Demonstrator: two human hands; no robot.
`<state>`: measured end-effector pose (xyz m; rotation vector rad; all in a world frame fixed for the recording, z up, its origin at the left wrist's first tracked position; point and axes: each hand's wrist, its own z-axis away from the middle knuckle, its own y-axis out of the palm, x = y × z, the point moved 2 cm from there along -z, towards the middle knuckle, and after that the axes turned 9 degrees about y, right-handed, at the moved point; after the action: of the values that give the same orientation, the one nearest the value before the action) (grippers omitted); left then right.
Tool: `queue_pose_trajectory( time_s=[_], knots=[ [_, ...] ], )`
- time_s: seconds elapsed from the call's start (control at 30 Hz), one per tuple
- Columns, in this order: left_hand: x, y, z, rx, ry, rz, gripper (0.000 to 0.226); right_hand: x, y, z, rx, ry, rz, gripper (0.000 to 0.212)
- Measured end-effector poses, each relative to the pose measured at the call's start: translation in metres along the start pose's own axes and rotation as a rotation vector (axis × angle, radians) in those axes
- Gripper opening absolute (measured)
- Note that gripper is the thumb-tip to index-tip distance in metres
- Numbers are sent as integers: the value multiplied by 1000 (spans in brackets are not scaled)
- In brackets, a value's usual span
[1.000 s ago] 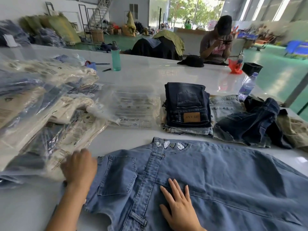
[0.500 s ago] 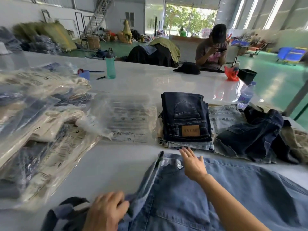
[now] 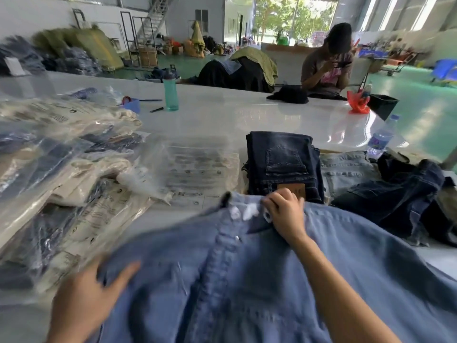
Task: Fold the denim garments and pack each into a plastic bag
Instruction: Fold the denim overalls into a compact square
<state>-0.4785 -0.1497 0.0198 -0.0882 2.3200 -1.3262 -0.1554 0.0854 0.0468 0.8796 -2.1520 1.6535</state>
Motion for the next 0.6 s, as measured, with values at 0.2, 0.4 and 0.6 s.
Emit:
queue_pose_trajectory(
  time_s=[0.2,0.4,0.6],
  knots=[
    [-58,38,7,263,110,-124,51,25,39,84,285,8,101,57],
    [-79,91,94,690,549,-40,92,-33,1,257,338,-204,451,48],
    [-106,51,104,535,697,182,52,-48,-59,341,162,-311,269,33]
  ],
)
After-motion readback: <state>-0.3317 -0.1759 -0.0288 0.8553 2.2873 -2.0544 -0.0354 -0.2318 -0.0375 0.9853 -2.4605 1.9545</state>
